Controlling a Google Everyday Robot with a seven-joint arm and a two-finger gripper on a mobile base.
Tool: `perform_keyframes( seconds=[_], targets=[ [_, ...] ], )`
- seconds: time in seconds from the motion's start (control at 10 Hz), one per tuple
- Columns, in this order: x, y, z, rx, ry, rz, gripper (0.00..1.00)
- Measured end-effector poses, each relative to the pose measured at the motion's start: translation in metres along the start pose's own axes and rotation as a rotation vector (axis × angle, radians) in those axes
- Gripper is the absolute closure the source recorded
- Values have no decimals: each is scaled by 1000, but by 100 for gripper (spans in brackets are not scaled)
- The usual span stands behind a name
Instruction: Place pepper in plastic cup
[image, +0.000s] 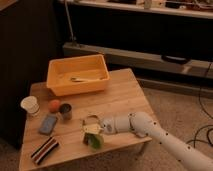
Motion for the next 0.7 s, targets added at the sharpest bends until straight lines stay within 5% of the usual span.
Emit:
perform_keyframes(
  seconds=[0.7],
  targets=[
    [8, 6, -13, -123, -7, 43, 20]
  ],
)
